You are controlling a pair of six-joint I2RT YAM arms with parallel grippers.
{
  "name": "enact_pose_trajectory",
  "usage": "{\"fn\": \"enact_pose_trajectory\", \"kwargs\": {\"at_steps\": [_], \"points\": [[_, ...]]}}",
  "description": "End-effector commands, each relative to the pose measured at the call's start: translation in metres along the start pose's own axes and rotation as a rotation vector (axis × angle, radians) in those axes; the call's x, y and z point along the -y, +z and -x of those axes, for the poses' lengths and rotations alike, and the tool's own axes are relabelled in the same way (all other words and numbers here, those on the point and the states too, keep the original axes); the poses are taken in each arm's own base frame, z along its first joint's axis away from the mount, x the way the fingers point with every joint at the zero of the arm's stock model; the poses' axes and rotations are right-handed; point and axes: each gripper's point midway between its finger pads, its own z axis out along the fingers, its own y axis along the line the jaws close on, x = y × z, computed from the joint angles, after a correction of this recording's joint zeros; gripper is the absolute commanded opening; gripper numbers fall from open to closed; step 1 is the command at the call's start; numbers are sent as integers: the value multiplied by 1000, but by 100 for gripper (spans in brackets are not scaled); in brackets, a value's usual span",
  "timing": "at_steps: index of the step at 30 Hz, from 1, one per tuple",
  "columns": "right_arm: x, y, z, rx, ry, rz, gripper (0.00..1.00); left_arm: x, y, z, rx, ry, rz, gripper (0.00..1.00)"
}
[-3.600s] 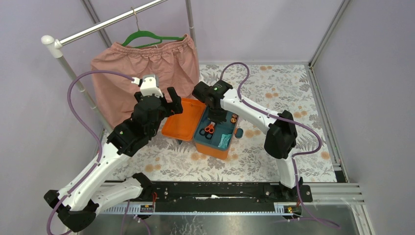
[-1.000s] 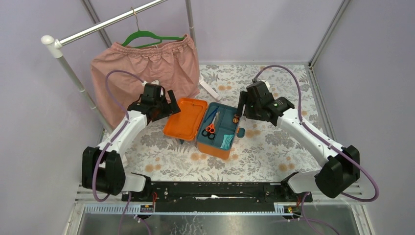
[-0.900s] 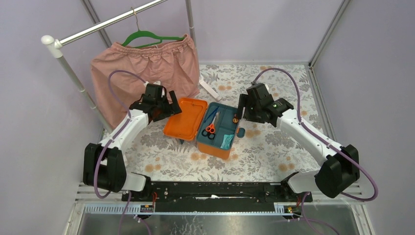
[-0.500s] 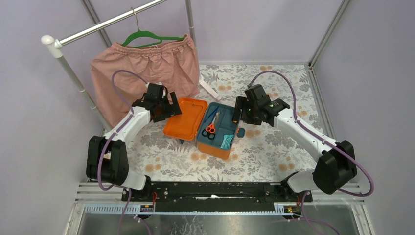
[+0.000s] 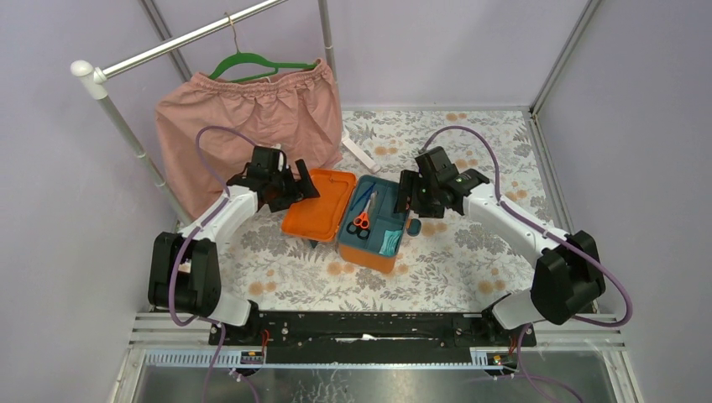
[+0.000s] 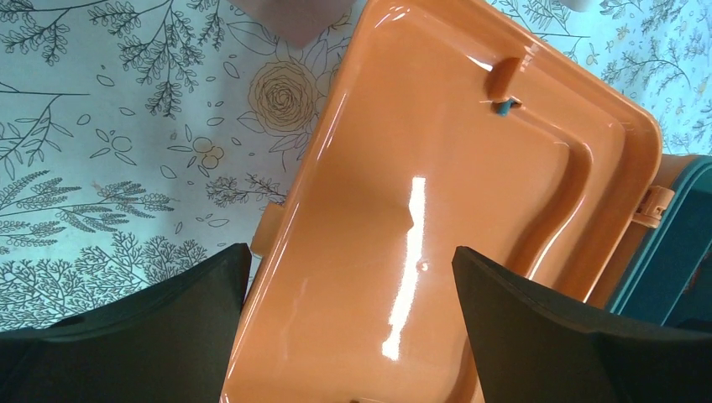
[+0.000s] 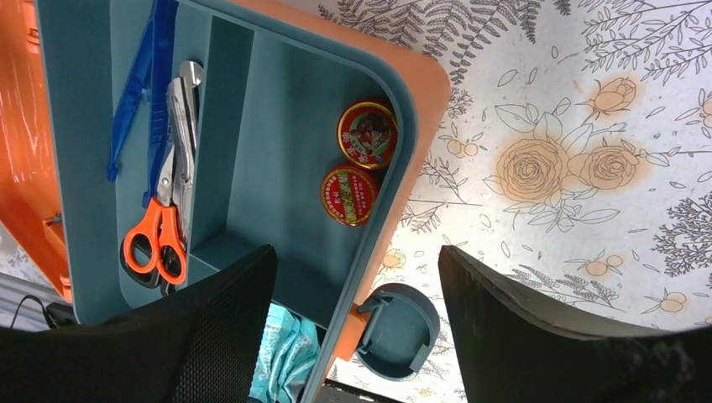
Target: Organize the medicine kit
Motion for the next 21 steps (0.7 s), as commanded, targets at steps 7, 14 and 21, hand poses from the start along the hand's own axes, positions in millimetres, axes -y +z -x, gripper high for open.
{"fn": "enact_pose_trajectory", "kwargs": {"at_steps": [7, 14, 21], "points": [[2, 8, -6, -22, -3, 2, 75, 30, -12, 11, 46, -11, -150, 99], [4, 12, -8, -29, -1, -1, 72, 73, -38, 19, 64, 36, -365, 98], [4, 17, -11, -42, 5, -2, 71, 94, -67, 28, 112, 76, -446, 98]]}}
